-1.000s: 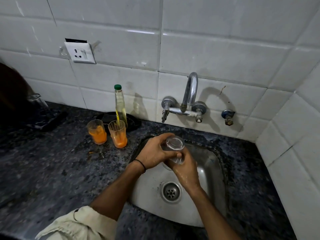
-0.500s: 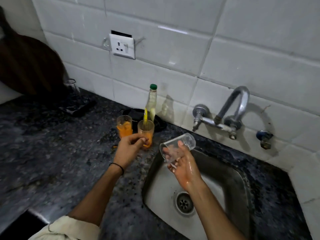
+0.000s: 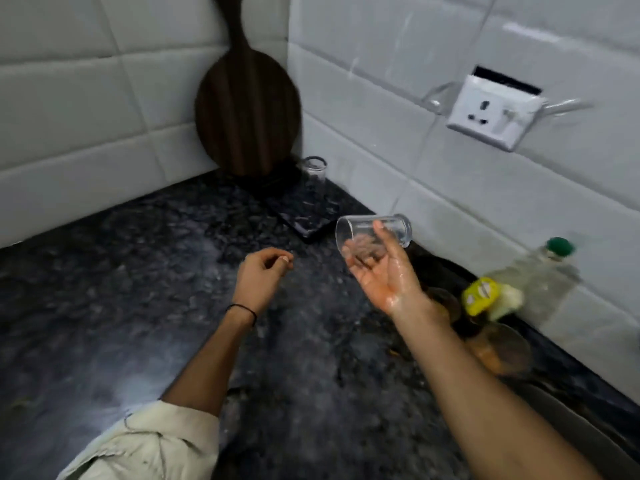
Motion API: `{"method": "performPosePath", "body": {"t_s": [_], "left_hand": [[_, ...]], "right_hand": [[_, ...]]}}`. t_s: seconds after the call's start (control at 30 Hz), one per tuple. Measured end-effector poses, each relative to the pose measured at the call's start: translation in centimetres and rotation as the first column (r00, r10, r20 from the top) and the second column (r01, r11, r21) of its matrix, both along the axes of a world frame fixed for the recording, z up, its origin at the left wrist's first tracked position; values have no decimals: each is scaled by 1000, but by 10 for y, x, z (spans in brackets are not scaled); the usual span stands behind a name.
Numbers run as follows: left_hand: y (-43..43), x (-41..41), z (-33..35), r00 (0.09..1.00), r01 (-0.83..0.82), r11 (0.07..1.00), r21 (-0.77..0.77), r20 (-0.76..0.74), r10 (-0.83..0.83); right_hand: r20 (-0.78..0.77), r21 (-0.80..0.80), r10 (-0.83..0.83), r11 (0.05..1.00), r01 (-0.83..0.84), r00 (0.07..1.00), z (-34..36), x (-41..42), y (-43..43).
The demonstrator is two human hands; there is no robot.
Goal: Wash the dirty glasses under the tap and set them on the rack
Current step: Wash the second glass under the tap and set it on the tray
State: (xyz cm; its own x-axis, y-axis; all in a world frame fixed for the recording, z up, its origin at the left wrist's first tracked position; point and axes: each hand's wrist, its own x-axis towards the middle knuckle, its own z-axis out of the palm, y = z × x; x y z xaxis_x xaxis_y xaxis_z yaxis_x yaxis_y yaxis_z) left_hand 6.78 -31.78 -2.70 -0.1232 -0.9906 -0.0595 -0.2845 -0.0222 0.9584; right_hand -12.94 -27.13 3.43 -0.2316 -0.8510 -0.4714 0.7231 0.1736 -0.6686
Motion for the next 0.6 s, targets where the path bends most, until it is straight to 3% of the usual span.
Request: {"method": "performPosePath", "body": {"t_s": [0.1, 0.27, 0.33, 0.43, 0.5, 0.6], "left_hand": [[-48, 31, -14, 988, -7, 1000, -11, 152, 9], [-109, 60, -32, 904, 98, 994, -52, 422, -67], [-128, 65, -42, 821, 195, 978, -75, 558, -121], [-143, 68, -52, 687, 289, 957, 26, 690, -227], [-147, 70, -61, 634, 321, 943, 88, 719, -283], [-145, 73, -69, 598, 329, 936, 130, 738, -312]], "right_hand": [[-38, 30, -24, 999, 25, 999, -4, 28, -70], [-370, 53, -13, 998, 35, 929, -31, 60, -165], [-623, 69, -34, 993, 98, 782, -47, 68, -194], [-892, 54, -26, 985, 163, 452, -60, 79, -221], [-949, 54, 2, 987, 154, 316, -67, 83, -234], [-979, 117, 90, 982, 145, 184, -80, 88, -246]]}}
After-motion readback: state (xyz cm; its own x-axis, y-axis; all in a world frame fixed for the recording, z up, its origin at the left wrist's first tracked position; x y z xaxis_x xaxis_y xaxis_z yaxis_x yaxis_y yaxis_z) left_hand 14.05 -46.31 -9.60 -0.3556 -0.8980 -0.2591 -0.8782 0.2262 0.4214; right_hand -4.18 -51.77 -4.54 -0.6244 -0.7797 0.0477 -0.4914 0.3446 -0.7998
